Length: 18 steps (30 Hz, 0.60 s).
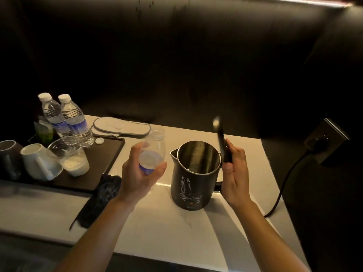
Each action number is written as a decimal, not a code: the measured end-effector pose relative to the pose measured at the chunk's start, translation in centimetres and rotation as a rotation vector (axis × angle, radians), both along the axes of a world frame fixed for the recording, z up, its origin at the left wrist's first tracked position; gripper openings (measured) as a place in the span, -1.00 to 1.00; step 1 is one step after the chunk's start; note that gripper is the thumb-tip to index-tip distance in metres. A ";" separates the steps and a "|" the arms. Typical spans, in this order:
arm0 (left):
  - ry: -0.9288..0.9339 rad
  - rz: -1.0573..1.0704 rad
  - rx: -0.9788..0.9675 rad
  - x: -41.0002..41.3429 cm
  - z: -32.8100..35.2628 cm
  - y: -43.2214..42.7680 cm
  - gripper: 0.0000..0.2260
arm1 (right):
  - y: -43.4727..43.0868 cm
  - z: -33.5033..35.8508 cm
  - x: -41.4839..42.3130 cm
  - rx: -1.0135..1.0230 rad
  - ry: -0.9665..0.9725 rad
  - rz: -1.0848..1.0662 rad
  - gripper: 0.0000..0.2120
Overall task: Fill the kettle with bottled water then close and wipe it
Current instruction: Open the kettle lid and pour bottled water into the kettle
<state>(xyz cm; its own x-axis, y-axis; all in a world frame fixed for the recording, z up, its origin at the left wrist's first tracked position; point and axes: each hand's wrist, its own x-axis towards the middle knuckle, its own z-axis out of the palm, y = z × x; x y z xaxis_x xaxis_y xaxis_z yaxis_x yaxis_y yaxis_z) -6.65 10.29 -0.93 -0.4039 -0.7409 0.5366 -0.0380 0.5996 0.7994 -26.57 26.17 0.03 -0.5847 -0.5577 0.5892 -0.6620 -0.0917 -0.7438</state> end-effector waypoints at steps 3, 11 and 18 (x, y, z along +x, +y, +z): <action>-0.164 -0.135 0.001 0.6 3.0 -1.6 -0.34 | -0.1 0.2 0.1 -0.042 -0.052 -0.009 -0.17; -0.678 -0.437 -0.073 0.4 8.9 -5.1 -0.42 | 0.0 -0.2 -0.3 -0.014 -0.117 -0.016 -0.30; -1.042 -0.466 -0.239 -1.2 13.2 -6.3 -0.38 | 0.0 -0.4 -0.6 -0.009 -0.147 -0.012 -0.47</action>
